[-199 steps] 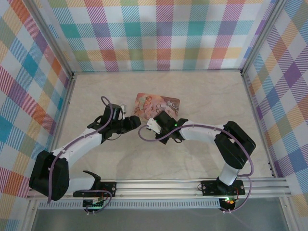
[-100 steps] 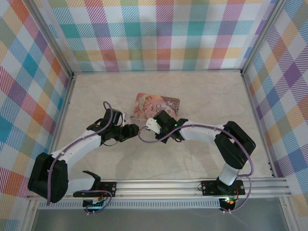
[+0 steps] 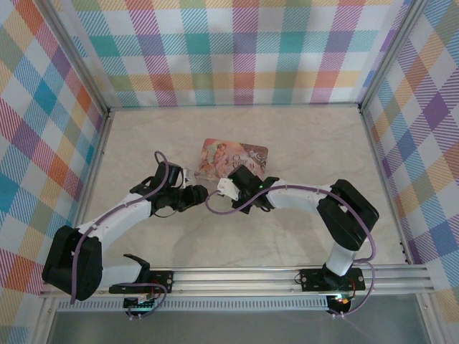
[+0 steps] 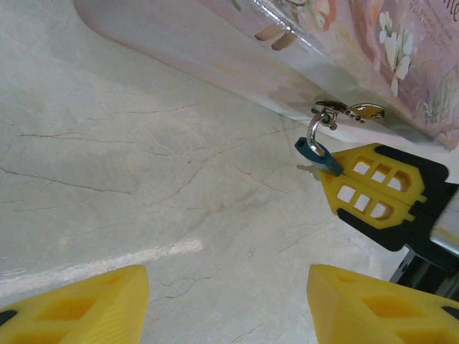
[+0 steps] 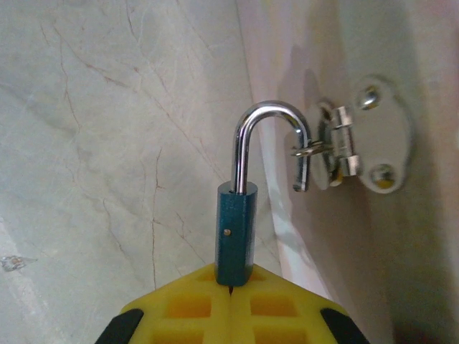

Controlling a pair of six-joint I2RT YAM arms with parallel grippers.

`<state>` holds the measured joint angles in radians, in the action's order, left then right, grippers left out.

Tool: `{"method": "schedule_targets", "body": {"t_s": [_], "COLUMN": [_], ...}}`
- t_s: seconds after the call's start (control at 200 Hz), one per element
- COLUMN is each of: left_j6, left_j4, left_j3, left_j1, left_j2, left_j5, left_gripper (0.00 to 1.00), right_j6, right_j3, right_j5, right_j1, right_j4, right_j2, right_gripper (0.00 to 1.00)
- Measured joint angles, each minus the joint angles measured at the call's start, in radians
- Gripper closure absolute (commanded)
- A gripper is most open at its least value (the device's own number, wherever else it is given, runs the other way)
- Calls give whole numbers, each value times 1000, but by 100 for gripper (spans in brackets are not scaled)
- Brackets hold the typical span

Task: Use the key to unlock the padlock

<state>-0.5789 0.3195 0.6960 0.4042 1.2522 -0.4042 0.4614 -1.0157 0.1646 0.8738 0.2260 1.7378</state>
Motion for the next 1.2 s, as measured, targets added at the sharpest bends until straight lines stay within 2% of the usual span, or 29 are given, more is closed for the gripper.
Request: {"method": "schedule_targets", "body": {"t_s": [0.375,1.205], "left_j6": [0,0], "left_j4": [0,0], "left_j3": [0,-8], "left_j1": [0,0], "left_j2": [0,7], "left_j5": [-7,-26], "left_gripper": [40,40], "right_j6": [5,132], "right_j3": [0,-1], "right_j5": [4,19], "right_j1": [0,0], "right_j4": [-5,-48], "right_j2": [13,13], "right_gripper": [100,100]}}
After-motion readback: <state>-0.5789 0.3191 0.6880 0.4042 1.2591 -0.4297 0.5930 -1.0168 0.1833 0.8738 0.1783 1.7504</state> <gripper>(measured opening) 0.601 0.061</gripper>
